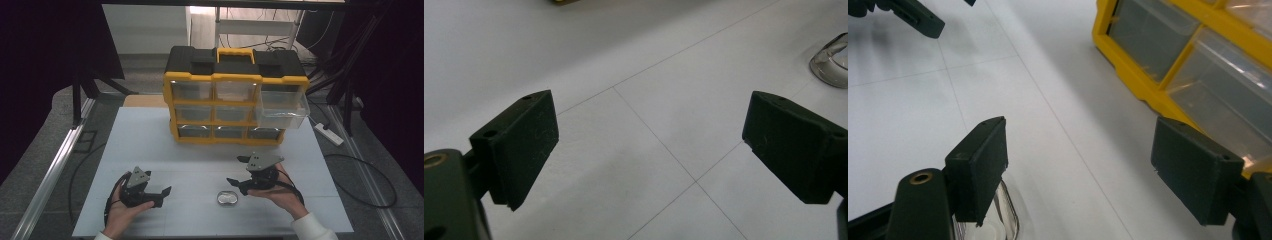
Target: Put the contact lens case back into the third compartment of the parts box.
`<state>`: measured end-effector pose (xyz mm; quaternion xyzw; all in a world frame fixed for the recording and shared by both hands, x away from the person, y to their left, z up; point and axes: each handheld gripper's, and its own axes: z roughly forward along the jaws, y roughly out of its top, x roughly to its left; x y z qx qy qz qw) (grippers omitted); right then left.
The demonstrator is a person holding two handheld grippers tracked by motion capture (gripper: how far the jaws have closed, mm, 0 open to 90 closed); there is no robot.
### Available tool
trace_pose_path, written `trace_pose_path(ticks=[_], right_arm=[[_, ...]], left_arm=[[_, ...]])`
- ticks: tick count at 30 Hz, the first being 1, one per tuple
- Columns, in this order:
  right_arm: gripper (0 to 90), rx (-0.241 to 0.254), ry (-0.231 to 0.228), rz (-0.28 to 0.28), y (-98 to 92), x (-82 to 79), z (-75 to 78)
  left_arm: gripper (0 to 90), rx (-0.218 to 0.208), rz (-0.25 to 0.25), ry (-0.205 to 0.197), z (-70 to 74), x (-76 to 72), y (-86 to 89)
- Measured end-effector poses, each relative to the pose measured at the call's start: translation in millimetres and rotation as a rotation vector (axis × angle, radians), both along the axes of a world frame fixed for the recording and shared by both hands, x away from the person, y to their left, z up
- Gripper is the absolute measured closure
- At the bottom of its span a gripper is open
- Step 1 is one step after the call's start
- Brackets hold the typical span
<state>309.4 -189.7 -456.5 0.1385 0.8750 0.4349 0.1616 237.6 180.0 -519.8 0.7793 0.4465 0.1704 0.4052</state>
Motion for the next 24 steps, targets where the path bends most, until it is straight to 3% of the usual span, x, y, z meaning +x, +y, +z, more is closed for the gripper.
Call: trace_pose_path(ticks=[13,14,17,24], right_arm=[[22.2,-0.060,0.058,0.067,12.3,-1.0,-11.3],[22.0,-0.080,0.081,0.100,14.5,-1.9,-14.8],[21.7,-0.111,0.096,0.120,17.6,-3.7,-19.1],[21.5,-0.141,0.114,0.138,20.9,-5.6,-23.3]], left_arm=[[8.3,-0.003,-0.005,0.001,0.8,-0.3,1.1],[8.3,-0.002,-0.003,0.003,0.6,-0.3,1.0],[8.3,0.001,-0.004,0.002,0.7,-0.5,0.7],[8.3,0.001,-0.008,0.005,0.2,-0.1,0.6]])
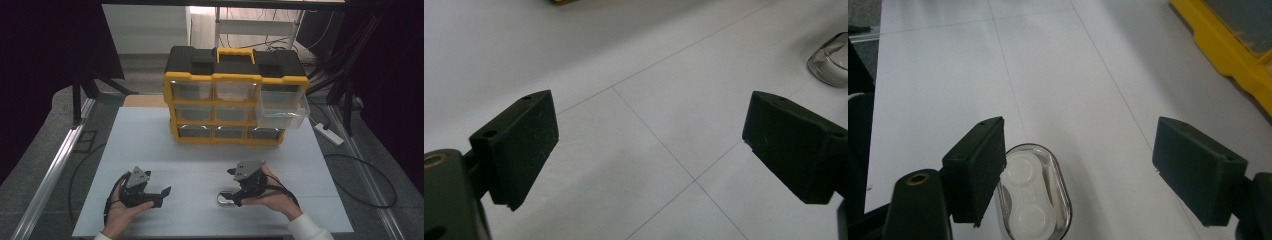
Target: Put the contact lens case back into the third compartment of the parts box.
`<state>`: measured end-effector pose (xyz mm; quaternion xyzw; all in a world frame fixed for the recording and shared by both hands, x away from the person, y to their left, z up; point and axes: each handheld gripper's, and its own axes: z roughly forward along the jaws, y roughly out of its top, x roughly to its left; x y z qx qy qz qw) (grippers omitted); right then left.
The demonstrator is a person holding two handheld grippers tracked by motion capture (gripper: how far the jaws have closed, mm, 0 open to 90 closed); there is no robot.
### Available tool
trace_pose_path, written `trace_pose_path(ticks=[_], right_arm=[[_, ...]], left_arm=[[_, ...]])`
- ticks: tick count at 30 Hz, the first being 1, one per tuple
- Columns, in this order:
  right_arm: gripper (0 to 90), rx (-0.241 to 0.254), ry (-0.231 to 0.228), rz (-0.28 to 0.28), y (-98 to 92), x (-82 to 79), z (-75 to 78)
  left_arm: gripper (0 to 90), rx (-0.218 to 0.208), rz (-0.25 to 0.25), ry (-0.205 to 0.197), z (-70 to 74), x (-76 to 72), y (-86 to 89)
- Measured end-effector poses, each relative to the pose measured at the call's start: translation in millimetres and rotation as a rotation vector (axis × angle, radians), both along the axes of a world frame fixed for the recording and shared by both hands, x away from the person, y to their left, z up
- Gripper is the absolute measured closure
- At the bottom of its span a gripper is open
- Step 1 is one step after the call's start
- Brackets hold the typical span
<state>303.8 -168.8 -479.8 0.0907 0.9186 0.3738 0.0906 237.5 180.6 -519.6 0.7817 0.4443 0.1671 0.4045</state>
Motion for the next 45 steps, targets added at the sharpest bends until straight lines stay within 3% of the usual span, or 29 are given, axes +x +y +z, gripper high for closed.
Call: trace_pose_path(ticks=[5,19,40,45], right_arm=[[21.0,-0.015,0.019,0.016,0.8,-0.8,-1.8],[19.6,-0.137,0.075,0.056,9.8,-1.1,-19.2],[18.1,-0.215,0.103,0.082,16.2,-0.1,-31.4],[21.3,-0.230,0.133,0.089,16.4,2.4,-33.8]], left_arm=[[8.3,0.004,0.001,0.000,-0.1,0.2,-0.2],[8.3,0.007,-0.001,0.001,-0.5,0.1,-0.6],[8.3,0.013,-0.006,0.010,-1.7,0.7,-1.2],[8.3,0.016,-0.004,0.012,-1.9,0.8,-1.1]])
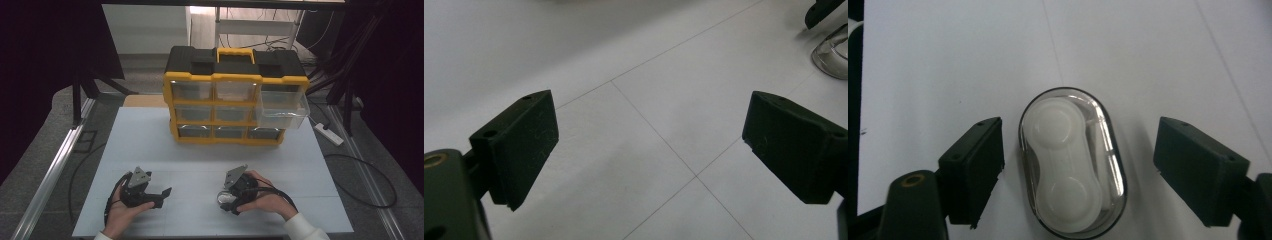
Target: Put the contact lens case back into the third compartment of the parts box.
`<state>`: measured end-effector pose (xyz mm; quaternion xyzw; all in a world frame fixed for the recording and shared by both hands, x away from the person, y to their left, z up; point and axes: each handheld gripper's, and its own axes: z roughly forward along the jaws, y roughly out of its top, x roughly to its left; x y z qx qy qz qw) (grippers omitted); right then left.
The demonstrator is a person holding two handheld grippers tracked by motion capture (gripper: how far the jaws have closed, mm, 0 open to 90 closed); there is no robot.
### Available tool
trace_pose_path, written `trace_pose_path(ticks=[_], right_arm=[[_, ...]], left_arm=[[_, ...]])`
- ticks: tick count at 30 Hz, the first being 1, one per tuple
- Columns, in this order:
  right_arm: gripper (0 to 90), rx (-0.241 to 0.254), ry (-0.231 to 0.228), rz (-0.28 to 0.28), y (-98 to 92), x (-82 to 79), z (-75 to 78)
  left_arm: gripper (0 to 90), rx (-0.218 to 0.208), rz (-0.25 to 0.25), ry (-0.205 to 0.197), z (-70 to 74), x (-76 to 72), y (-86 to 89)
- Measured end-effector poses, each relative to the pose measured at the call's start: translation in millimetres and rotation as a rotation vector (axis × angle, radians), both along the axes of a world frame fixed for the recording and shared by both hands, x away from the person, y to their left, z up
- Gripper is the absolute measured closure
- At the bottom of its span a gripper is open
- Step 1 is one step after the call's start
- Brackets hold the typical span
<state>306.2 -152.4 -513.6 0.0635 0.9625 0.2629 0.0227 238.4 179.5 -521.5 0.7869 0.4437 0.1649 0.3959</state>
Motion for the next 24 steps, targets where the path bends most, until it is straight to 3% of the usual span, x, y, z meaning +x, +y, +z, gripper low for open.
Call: trace_pose_path(ticks=[7,11,24], right_arm=[[29.1,-0.006,0.009,0.012,0.6,1.1,-1.4],[47.4,0.010,0.006,0.031,0.0,0.6,0.6],[49.5,0.012,-0.006,0.051,0.2,-0.1,7.2]], left_arm=[[8.3,0.004,-0.003,0.001,-0.3,-0.2,-0.8],[8.3,0.004,-0.002,0.000,0.0,-0.3,-0.1],[8.4,0.002,0.001,0.001,0.0,-0.3,0.3]])
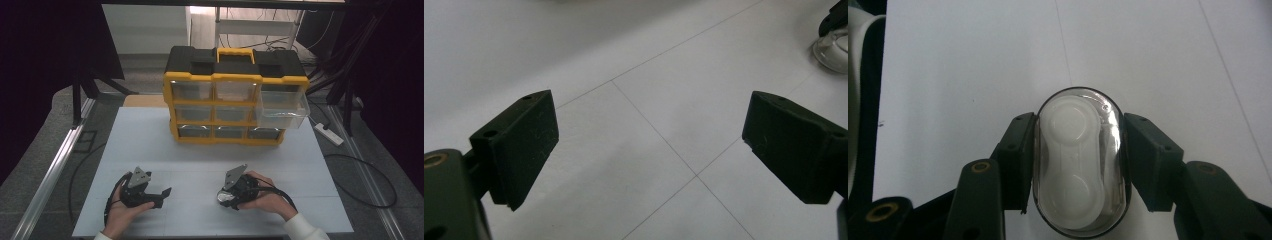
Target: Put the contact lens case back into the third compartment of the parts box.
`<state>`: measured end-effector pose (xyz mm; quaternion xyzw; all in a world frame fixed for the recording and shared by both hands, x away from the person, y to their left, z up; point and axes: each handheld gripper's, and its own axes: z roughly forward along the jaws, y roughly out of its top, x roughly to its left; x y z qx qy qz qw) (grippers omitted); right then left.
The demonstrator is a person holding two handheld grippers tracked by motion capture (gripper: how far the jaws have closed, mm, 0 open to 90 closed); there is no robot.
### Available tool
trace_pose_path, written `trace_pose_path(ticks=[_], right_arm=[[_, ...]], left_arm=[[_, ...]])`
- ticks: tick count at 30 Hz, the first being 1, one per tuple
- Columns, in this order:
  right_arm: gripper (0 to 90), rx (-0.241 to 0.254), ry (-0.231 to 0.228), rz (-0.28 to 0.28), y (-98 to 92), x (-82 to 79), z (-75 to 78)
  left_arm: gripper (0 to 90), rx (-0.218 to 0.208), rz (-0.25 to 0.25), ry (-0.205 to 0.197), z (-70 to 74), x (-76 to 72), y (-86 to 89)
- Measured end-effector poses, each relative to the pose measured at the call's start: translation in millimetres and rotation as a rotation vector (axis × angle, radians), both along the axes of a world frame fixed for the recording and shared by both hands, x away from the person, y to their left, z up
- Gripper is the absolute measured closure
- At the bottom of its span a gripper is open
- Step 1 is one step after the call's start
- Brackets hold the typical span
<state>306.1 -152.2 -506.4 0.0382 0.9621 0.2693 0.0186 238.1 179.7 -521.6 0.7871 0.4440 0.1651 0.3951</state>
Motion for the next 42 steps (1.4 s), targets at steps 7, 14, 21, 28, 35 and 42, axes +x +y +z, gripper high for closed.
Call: trace_pose_path(ticks=[7,14,21,28,35,42], right_arm=[[49.5,0.027,-0.026,-0.023,-2.5,0.8,8.8],[49.5,0.050,-0.038,-0.074,-6.5,3.5,14.8],[49.5,0.088,-0.057,-0.103,-10.4,4.7,23.7],[49.5,0.115,-0.075,-0.169,-15.1,6.4,32.1],[49.5,0.136,-0.080,-0.205,-19.1,7.9,36.7],[49.5,0.179,-0.096,-0.223,-23.3,7.9,44.5]], left_arm=[[8.4,-0.001,0.000,-0.001,0.0,0.1,0.2],[8.4,0.000,0.000,-0.001,0.0,0.1,-0.3],[8.5,-0.001,0.002,-0.002,0.1,0.3,0.0],[8.5,-0.001,0.001,-0.003,0.2,0.3,0.3],[8.5,-0.001,0.001,-0.002,0.1,0.3,0.0],[8.5,0.000,0.002,-0.004,0.2,0.3,0.1]])
